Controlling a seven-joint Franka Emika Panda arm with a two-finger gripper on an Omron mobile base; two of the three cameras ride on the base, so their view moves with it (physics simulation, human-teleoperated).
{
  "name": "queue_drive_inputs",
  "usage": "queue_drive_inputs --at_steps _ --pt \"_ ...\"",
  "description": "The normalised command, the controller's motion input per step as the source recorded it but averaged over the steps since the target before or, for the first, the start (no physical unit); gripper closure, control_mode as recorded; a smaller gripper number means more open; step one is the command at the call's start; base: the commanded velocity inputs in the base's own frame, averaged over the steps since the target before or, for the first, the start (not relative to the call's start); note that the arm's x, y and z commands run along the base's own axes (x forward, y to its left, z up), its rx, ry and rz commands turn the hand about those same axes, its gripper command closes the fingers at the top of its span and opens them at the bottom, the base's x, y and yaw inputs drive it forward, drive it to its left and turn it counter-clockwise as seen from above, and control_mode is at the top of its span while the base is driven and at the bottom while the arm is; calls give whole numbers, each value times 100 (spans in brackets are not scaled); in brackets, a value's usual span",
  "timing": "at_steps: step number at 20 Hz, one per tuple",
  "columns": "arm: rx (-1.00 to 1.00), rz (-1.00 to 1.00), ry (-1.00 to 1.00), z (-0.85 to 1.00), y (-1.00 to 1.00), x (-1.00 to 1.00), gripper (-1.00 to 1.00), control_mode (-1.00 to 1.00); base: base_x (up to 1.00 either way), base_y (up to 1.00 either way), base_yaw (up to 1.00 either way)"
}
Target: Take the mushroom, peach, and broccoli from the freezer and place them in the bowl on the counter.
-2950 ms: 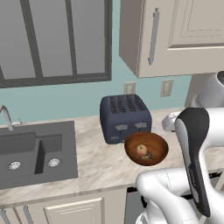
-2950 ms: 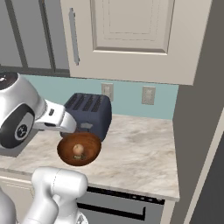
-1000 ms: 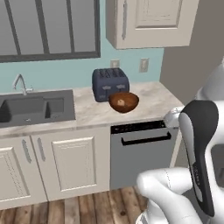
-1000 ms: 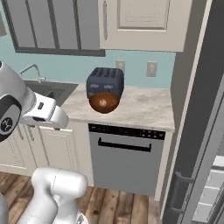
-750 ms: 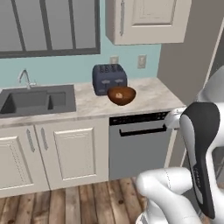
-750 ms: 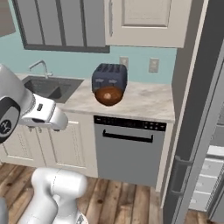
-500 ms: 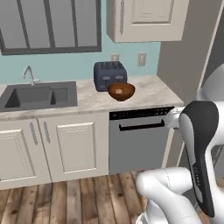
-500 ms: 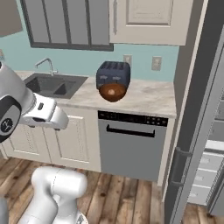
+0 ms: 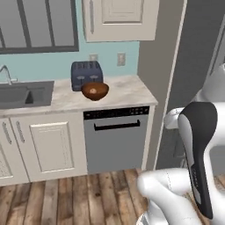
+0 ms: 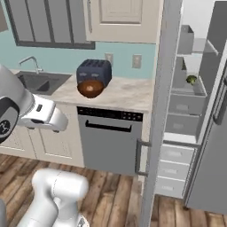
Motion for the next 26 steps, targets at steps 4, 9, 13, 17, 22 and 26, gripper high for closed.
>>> queue_drive_inputs --at_steps 4,9,13,17,22,26 --pt "0 0 0 0 0 0 -100 100 0 -99 0" --pt "0 0 0 0 0 0 -100 100 -2 -94 0" --pt "0 0 0 0 0 0 -100 100 -9 -91 0" --pt "0 0 0 0 0 0 -100 100 -7 -80 -3" --pt "0 0 0 0 0 0 -100 100 1 -63 -2" --pt "0 0 0 0 0 0 -100 100 26 -41 0"
